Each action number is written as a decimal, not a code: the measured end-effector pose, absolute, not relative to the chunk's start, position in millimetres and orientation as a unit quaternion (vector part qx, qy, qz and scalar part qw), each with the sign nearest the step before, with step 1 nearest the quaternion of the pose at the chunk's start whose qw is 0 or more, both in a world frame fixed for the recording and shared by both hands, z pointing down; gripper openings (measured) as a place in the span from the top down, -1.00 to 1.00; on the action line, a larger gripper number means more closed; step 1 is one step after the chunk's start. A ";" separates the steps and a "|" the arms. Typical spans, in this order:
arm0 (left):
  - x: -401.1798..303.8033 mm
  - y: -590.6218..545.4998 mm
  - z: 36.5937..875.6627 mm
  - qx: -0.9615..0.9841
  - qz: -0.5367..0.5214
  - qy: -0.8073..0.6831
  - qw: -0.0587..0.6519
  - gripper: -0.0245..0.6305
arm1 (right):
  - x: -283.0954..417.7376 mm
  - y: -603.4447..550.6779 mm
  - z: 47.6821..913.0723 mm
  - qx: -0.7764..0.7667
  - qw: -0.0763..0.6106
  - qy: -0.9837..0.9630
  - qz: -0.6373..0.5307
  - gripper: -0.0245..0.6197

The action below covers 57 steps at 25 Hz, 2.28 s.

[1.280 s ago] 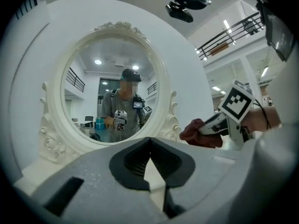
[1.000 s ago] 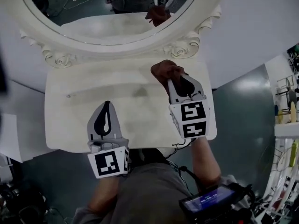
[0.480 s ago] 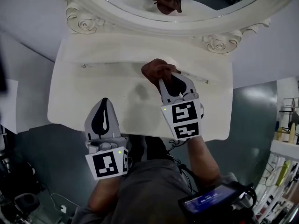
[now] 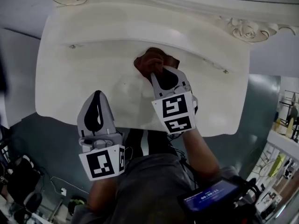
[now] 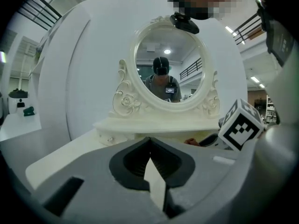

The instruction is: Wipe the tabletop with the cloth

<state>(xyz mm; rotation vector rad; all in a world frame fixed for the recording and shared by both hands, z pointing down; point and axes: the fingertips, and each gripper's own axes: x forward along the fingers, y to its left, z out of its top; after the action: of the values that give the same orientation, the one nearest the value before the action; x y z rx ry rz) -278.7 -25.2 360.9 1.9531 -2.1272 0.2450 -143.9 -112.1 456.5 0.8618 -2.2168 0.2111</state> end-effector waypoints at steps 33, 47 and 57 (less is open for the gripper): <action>-209.5 -22.8 371.4 0.720 0.093 -0.678 0.115 0.88 | -65.0 -98.1 478.2 0.381 0.371 -0.841 0.099 0.68; -113.4 -34.2 367.4 0.739 0.114 -0.655 0.106 0.88 | 30.5 -100.8 481.1 0.406 0.357 -0.833 0.123 0.68; -59.5 -57.4 363.6 0.761 0.119 -0.630 0.099 0.88 | 86.4 -114.2 479.8 0.430 0.350 -0.821 0.135 0.68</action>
<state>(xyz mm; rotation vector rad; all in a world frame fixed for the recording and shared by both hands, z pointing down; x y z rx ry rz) -59.5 -57.4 363.6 2.2512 -1.8633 0.3534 86.4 -114.2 479.8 1.1148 -2.1269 0.3486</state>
